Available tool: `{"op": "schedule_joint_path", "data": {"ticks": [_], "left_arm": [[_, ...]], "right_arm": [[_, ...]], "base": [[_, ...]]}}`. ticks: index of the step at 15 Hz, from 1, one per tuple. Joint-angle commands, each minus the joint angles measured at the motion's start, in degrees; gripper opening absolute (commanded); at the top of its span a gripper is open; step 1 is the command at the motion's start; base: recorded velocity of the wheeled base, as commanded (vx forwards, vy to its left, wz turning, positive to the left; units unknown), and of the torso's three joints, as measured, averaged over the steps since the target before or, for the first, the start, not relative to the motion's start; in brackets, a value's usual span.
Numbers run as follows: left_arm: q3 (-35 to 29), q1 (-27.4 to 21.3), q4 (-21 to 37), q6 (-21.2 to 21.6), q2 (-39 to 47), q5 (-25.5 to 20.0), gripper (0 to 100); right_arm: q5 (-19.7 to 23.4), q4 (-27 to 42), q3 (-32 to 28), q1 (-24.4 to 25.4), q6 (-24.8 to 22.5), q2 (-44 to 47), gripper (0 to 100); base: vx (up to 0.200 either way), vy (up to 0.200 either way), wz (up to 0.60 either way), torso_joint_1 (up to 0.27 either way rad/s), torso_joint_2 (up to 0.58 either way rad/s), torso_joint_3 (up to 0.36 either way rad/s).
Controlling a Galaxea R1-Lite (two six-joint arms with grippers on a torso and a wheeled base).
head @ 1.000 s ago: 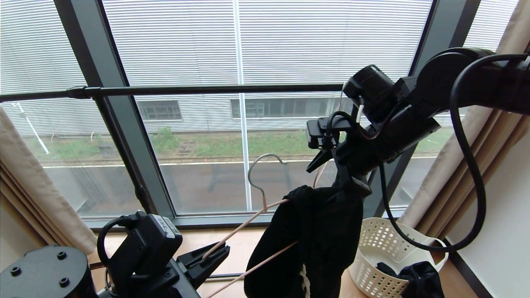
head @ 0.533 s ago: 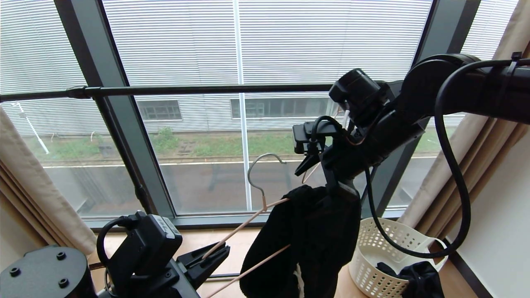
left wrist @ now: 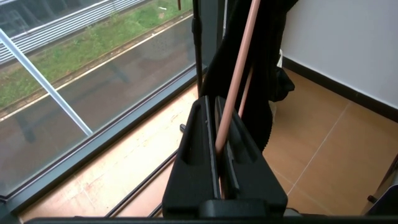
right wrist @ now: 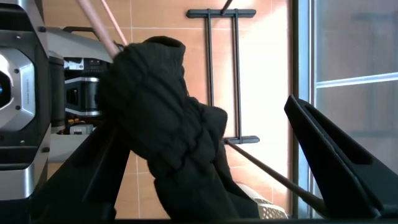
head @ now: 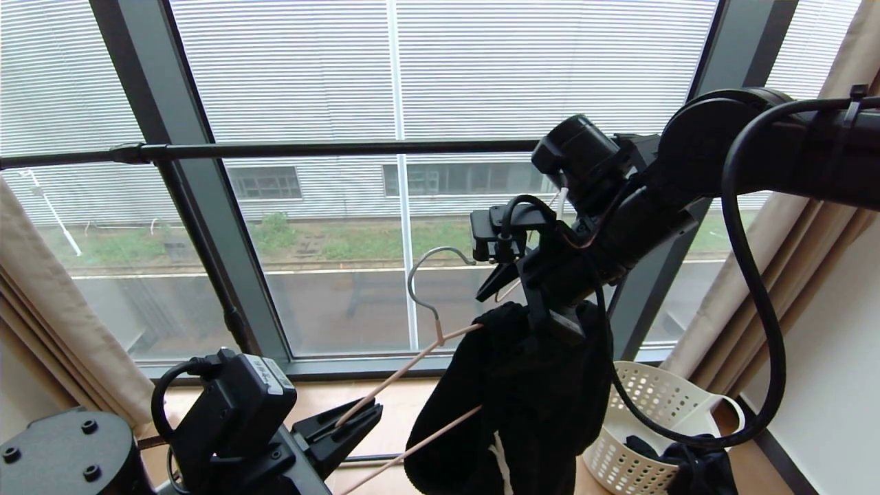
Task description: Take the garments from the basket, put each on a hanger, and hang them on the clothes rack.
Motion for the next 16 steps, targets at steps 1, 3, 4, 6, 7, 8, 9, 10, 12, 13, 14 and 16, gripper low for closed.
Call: {"op": "schedule_joint_path", "data": {"ticks": [1,3,4,6,7,8,9,10,12,13,14,16], "left_arm": [[0.04,0.08,0.02,-0.01,0.06,0.06,0],[0.04,0.08,0.02,-0.01,0.06,0.06,0],[0.04,0.08,0.02,-0.01,0.06,0.06,0],[-0.04,0.08,0.02,-0.01,0.06,0.06,0],[-0.04,0.08,0.02,-0.01,0.06,0.06,0],[-0.04,0.08,0.02,-0.01,0.06,0.06,0],[0.04,0.08,0.02,-0.01,0.06,0.06,0],[0.04,0.08,0.02,-0.01,0.06,0.06,0],[0.04,0.08,0.02,-0.01,0.06,0.06,0],[-0.04,0.08,0.02,-0.01,0.06,-0.02,0],[-0.04,0.08,0.02,-0.01,0.06,-0.02,0],[-0.13,0.08,0.02,-0.01,0.24,-0.02,0]], "right_arm": [[0.51,0.64,0.01,-0.06,-0.16,-0.32,100],[2.27,2.40,0.01,-0.15,-1.30,-0.58,100],[2.53,3.01,0.01,-0.24,-2.71,-0.67,100],[2.97,3.54,0.01,-0.24,-3.06,-0.32,100],[3.06,3.54,0.01,-0.24,-2.97,-0.23,100],[3.15,3.54,0.01,-0.15,-2.88,-0.06,100],[3.68,3.54,0.01,-0.15,-2.88,0.03,100],[3.94,3.28,0.01,-0.06,-2.88,0.21,100],[3.94,3.10,0.01,-0.06,-2.88,0.65,0],[3.94,3.19,0.01,-0.06,-2.88,0.73,0],[3.94,3.19,0.01,-0.06,-2.88,0.73,0],[3.94,3.28,0.01,-0.06,-2.88,0.56,0]], "base": [[0.000,0.000,0.00,0.000,0.00,0.000],[0.000,0.000,0.00,0.000,0.00,0.000],[0.000,0.000,0.00,0.000,0.00,0.000],[0.000,0.000,0.00,0.000,0.00,0.000],[0.000,0.000,0.00,0.000,0.00,0.000],[0.000,0.000,0.00,0.000,0.00,0.000],[0.000,0.000,0.00,0.000,0.00,0.000],[0.000,0.000,0.00,0.000,0.00,0.000],[0.000,0.000,0.00,0.000,0.00,0.000],[0.000,0.000,0.00,0.000,0.00,0.000],[0.000,0.000,0.00,0.000,0.00,0.000],[0.000,0.000,0.00,0.000,0.00,0.000]]}}
